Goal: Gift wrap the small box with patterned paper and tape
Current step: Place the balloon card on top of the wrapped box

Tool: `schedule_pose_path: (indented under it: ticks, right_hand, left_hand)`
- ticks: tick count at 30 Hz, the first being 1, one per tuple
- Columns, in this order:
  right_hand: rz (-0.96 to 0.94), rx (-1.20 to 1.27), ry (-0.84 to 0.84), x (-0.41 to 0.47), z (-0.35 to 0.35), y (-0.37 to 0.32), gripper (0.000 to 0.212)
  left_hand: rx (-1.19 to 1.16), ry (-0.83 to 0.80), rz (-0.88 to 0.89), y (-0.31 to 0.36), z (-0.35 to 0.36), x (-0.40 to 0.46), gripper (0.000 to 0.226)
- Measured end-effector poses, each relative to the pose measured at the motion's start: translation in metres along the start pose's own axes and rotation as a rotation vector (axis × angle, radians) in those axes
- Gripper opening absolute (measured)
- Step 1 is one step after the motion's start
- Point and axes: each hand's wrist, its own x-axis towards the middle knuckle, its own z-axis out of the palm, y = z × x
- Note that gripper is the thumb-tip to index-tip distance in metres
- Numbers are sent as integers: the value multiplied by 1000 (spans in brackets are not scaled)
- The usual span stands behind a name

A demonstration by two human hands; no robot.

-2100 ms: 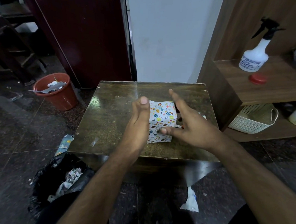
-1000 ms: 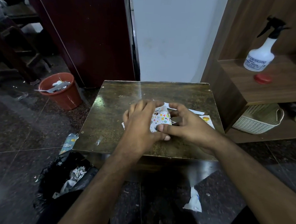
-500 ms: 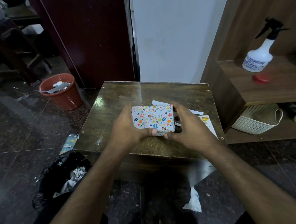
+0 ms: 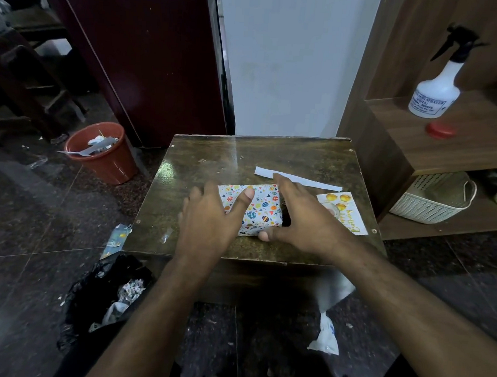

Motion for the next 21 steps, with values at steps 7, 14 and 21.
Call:
schedule_pose_path:
  ticks: [7,14,21]
  right_hand:
    - [37,192,435,-2,-24,29,48]
    - [207,167,412,-13,-45,62,31]
    - [408,-69,122,-30,-60,76,59]
  left_hand:
    - [29,162,271,32,12,-6,58]
    - [15,116,314,63,48,-4,45]
    - [141,-43,461,85,77,-10,41]
